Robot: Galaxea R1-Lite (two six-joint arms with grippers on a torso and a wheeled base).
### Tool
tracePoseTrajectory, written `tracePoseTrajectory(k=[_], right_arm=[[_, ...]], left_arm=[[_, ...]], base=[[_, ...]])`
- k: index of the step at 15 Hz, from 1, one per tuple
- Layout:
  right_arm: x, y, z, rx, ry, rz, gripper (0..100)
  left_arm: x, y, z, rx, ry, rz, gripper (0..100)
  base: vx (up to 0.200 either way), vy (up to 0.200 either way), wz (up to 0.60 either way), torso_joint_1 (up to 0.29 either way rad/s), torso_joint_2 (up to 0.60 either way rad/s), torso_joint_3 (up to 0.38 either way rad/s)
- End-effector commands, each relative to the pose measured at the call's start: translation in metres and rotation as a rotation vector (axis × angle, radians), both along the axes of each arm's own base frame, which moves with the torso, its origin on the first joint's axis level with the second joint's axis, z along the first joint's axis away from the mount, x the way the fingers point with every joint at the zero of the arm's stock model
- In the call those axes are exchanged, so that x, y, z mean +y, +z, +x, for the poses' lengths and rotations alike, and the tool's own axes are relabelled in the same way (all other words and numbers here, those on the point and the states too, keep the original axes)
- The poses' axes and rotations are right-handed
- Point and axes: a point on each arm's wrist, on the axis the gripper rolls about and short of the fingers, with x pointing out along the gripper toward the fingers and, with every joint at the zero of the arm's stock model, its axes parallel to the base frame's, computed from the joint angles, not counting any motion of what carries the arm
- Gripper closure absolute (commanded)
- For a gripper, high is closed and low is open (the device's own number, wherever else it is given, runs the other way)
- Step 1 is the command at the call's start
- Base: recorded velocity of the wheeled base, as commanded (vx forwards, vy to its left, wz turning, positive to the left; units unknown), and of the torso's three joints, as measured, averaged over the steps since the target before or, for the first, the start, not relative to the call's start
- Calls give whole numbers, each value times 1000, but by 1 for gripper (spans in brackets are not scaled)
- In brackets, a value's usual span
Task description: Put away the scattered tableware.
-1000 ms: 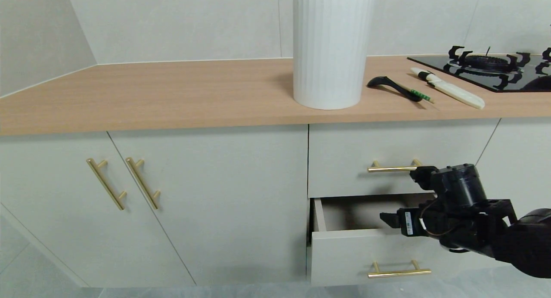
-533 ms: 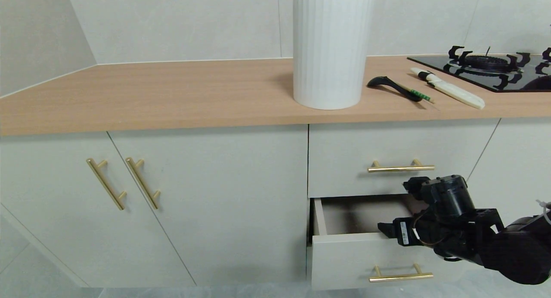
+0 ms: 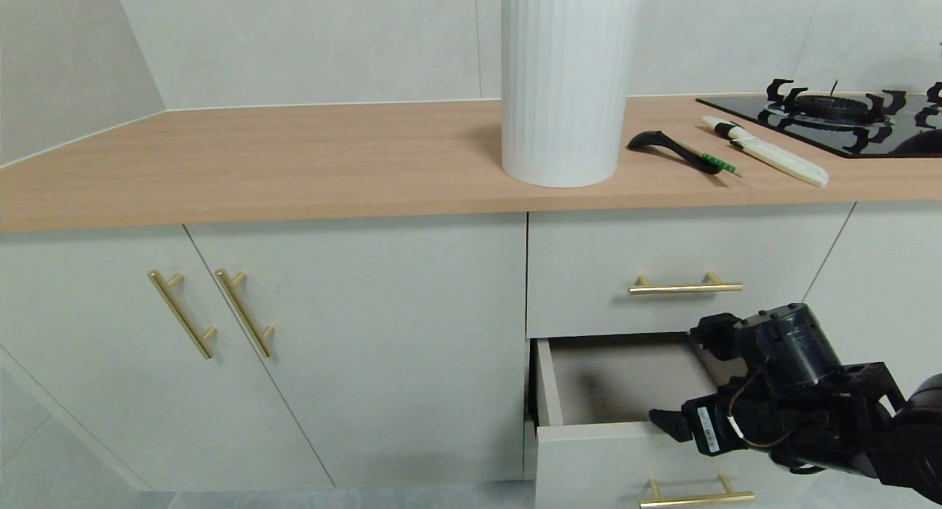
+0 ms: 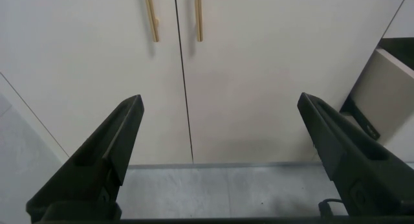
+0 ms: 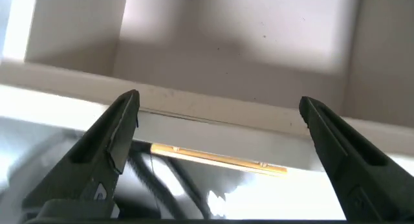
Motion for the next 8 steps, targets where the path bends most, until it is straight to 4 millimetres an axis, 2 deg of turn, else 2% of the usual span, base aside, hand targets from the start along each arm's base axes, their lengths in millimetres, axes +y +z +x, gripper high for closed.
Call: tracePoseTrajectory(k=[1,8], right_arm=[[1,6,-7,-11,26,-2,0],[-1,5,-26,82,124,-97,0]], left_arm=[[0,0,0,0,1,0,0],[0,0,0,0,1,0,0]], base=[[0,0,0,0,0,0],[0,0,0,0,0,0]])
